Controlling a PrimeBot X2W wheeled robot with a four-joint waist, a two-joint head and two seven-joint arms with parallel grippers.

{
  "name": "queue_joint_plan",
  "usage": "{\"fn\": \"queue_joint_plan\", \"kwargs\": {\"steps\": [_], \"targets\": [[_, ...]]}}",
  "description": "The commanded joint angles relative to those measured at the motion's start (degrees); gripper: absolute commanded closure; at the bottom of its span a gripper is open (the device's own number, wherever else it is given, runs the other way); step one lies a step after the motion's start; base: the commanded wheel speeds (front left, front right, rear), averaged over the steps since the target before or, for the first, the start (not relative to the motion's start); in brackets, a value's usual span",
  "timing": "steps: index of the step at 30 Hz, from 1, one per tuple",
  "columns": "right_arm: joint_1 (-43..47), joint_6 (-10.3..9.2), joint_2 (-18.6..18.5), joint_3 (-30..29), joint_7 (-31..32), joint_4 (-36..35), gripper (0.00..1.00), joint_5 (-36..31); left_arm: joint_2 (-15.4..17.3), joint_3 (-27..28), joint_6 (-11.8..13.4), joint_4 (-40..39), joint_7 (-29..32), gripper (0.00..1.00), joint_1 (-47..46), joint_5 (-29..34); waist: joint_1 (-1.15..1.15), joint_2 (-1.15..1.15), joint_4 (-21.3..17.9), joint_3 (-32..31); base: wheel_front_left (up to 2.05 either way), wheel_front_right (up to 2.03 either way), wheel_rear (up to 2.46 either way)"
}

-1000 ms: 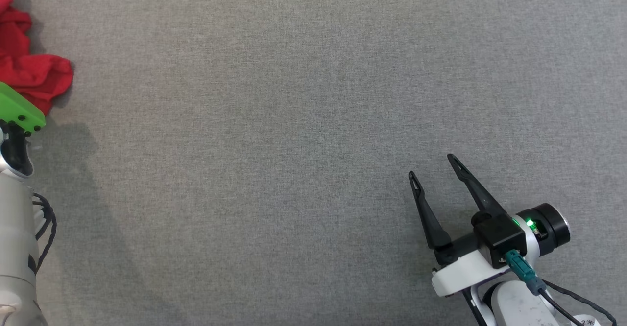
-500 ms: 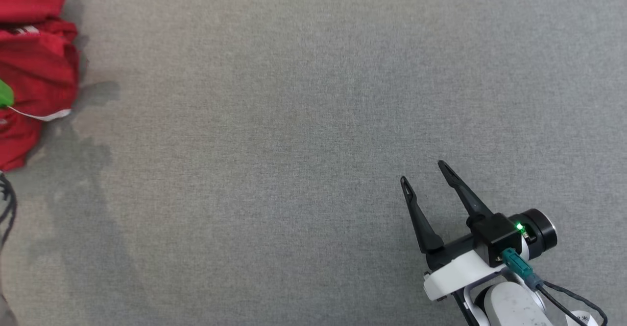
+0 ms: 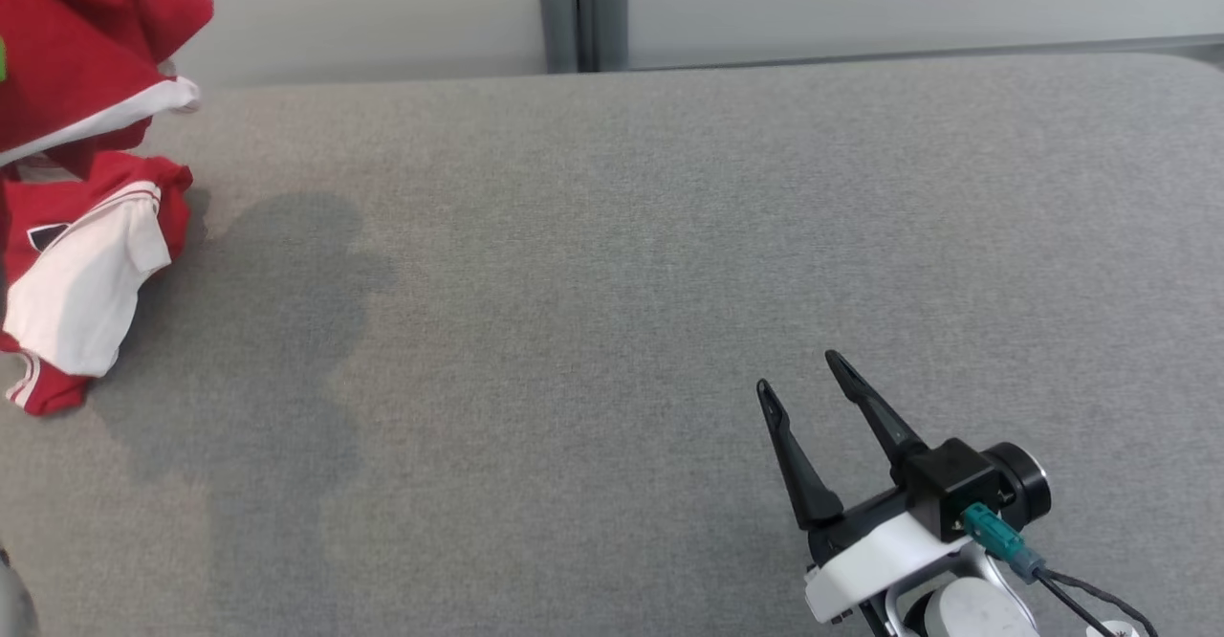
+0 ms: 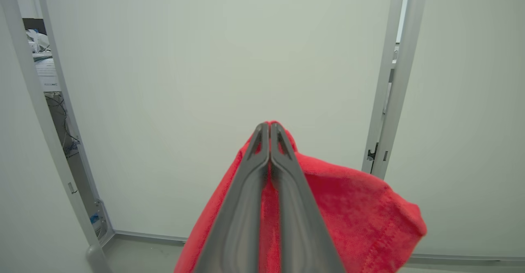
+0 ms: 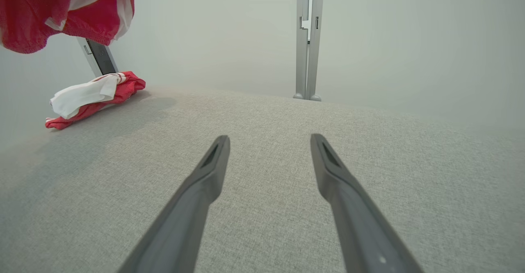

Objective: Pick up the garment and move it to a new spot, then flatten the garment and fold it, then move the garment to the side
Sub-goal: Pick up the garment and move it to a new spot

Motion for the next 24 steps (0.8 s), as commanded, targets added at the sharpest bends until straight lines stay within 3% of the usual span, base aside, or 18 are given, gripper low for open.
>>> {"fn": "queue_joint_plan", "kwargs": {"steps": [1,6,14,19,24], "targets": [[1.2,-0.10,-0.2,0.4,-0.2,0.3,0.00,0.5,-1.1,-0.8,-0.4,-2.4,0.3,1.00,1.6,-0.6,0.00,0.00,-4.8,-4.8,0.00,0.00,0.00],[2.2,-0.10,-0.2,1.2,-0.2,0.7,0.00,0.5,-4.9,-3.1,-0.5,-11.7,1.4,1.00,3.6,-3.2,0.00,0.00,-9.3,-7.0,0.00,0.00,0.00],[1.8,-0.10,-0.2,0.5,-0.2,0.3,0.00,0.0,-14.1,-9.0,0.5,-21.3,3.6,1.00,6.8,-5.3,0.00,0.00,-15.7,-6.4,0.00,0.00,0.00],[1.3,-0.10,-0.2,0.0,-0.2,0.1,0.00,-0.1,-18.0,-14.4,1.3,-20.1,2.5,1.00,10.6,-3.2,0.00,0.00,-18.5,-4.9,0.00,0.00,0.00],[0.5,-0.10,-0.1,-0.2,-0.2,-0.4,0.00,0.3,-20.2,-19.8,1.9,-13.3,0.2,1.00,14.3,-2.4,0.00,0.00,-21.1,-2.5,0.00,0.00,0.00]]}}
